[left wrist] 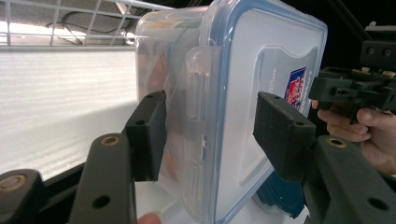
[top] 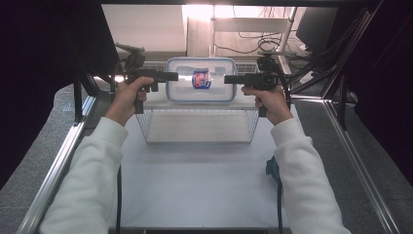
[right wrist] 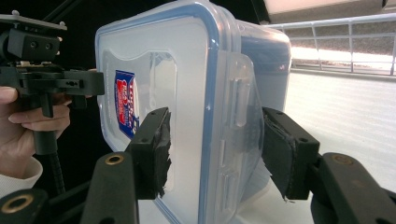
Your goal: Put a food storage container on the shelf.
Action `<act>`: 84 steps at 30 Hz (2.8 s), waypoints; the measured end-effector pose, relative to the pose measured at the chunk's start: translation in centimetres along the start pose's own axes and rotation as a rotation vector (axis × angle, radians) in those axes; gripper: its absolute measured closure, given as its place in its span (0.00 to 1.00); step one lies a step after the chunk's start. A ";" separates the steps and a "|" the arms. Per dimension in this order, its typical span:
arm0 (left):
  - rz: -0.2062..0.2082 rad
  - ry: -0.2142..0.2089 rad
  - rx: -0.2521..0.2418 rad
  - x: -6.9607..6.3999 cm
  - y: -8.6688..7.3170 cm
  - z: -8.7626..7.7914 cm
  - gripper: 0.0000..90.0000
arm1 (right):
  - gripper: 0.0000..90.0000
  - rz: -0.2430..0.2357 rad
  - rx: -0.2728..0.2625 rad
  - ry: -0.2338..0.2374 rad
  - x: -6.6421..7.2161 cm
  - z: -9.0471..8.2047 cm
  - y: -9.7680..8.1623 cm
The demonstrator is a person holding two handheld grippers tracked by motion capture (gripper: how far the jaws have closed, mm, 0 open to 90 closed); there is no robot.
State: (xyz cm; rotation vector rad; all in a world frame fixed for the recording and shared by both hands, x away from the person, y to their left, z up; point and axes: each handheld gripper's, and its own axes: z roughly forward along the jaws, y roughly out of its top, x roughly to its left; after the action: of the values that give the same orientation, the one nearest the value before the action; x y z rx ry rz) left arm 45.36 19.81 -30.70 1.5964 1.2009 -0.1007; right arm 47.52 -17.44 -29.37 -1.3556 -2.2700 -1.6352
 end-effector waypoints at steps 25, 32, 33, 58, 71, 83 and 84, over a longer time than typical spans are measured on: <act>-0.165 -0.018 0.000 2.6 1.6 2.2 0.47 | 0.38 0.266 0.076 -0.102 -1.4 2.6 2.3; -0.217 -0.015 -0.003 3.3 1.7 2.9 0.45 | 0.35 0.322 0.092 -0.144 -1.4 3.2 2.6; -0.217 -0.015 -0.003 3.3 1.7 2.9 0.45 | 0.35 0.322 0.092 -0.144 -1.4 3.2 2.6; -0.001 0.046 -0.117 -0.1 -0.6 0.3 0.22 | 0.24 0.110 -0.050 -0.180 1.5 -1.7 0.5; 0.215 0.088 -0.110 -3.8 -8.6 -4.5 0.23 | 0.31 -0.130 -0.056 -0.155 3.2 -6.8 -5.7; 0.332 0.167 -0.059 -5.4 -16.2 -4.6 0.24 | 0.31 -0.218 -0.026 -0.143 3.5 -8.3 -13.4; 0.327 0.166 -0.057 -5.4 -16.7 -4.6 0.24 | 0.31 -0.219 -0.021 -0.141 3.4 -8.3 -13.9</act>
State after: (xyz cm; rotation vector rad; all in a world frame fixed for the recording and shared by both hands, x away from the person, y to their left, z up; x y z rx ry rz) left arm 28.37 18.30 -36.97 1.7549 1.0413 0.2786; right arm 32.68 -22.75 -34.47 -1.3056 -2.5712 -1.6774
